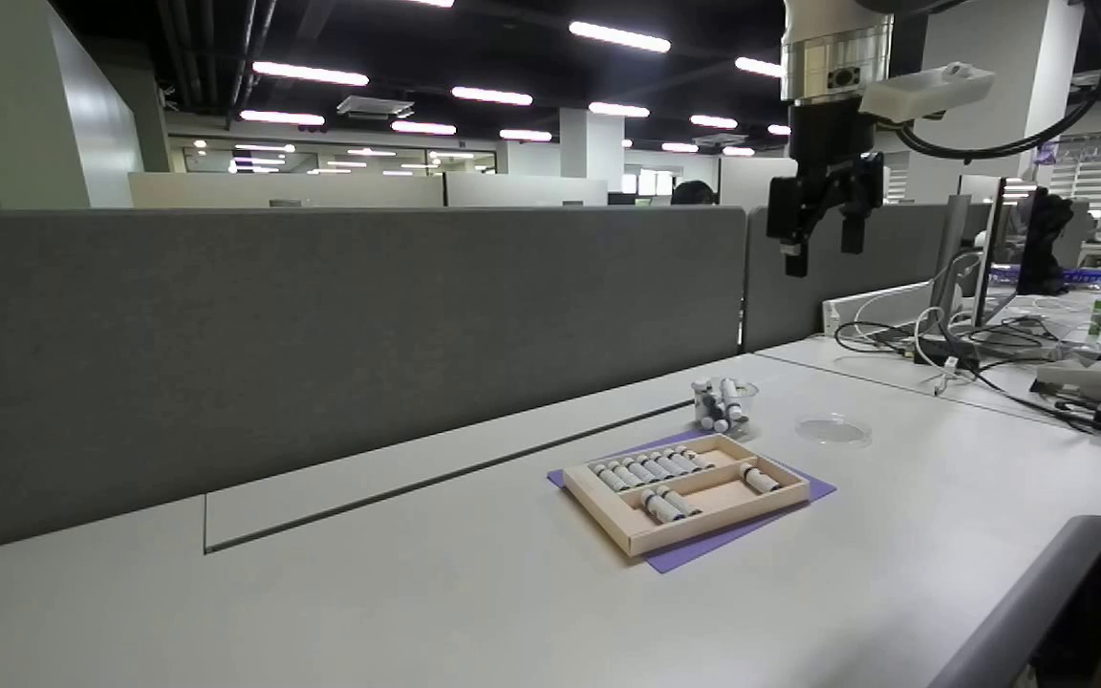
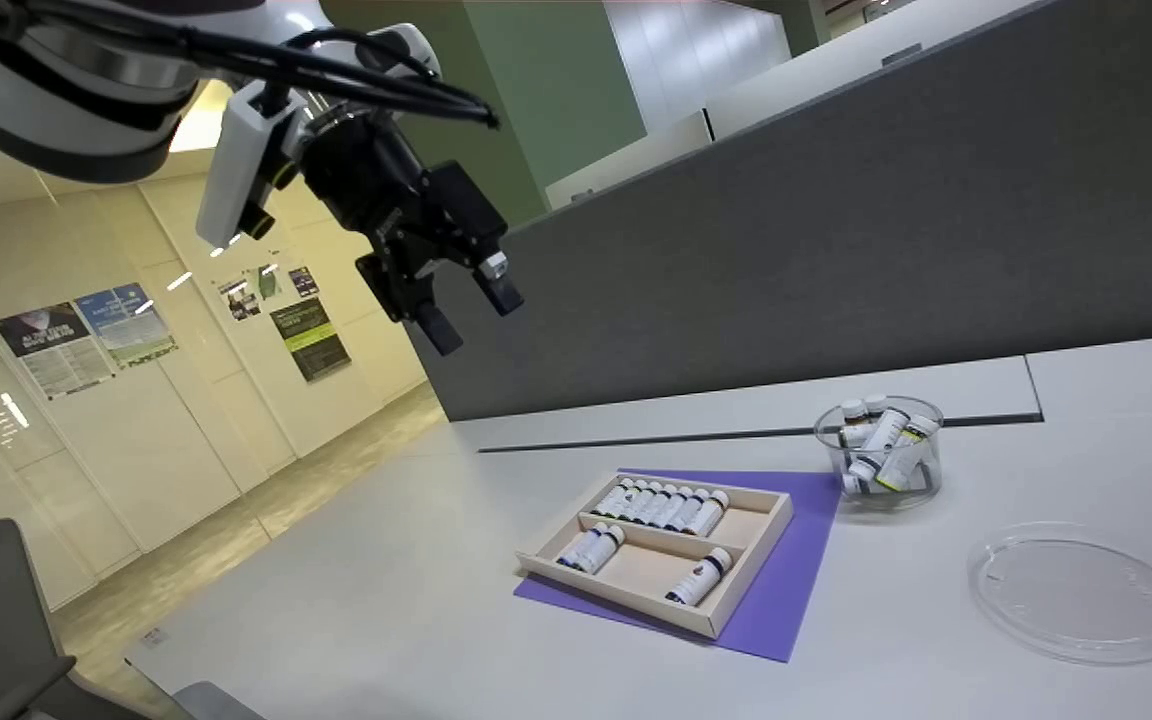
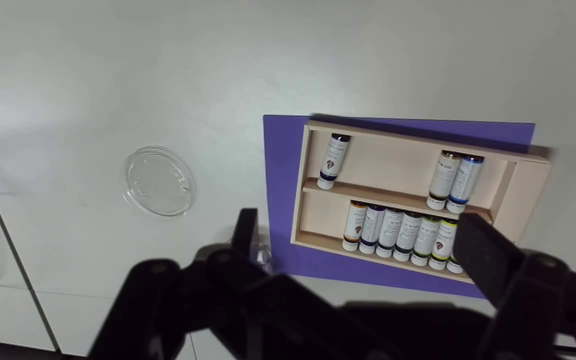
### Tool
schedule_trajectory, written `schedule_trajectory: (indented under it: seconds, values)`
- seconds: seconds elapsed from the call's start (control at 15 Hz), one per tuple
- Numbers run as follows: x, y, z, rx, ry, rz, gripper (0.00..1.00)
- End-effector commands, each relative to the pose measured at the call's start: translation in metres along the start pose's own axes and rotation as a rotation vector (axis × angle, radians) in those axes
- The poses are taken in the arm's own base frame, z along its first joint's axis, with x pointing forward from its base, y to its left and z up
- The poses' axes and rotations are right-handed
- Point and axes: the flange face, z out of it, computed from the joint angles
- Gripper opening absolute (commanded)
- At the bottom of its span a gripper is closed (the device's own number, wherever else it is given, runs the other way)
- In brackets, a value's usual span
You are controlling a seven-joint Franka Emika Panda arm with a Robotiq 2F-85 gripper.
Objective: Remove the marker from the wooden tray.
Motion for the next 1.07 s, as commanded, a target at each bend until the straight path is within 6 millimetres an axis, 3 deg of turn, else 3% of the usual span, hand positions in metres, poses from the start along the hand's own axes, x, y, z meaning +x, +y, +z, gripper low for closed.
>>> schedule_trajectory:
  seconds: [0.0, 0.67, 0.8, 1.0]
  values:
    - [0.000, 0.000, 0.000, 0.000, -0.001, 0.000, 1.00]
    - [0.000, 0.000, 0.000, 0.000, -0.001, 0.000, 1.00]
    - [0.010, 0.002, 0.001, 0.010, 0.035, -0.014, 1.00]
    - [0.038, 0.007, 0.021, 0.102, 0.014, -0.044, 1.00]
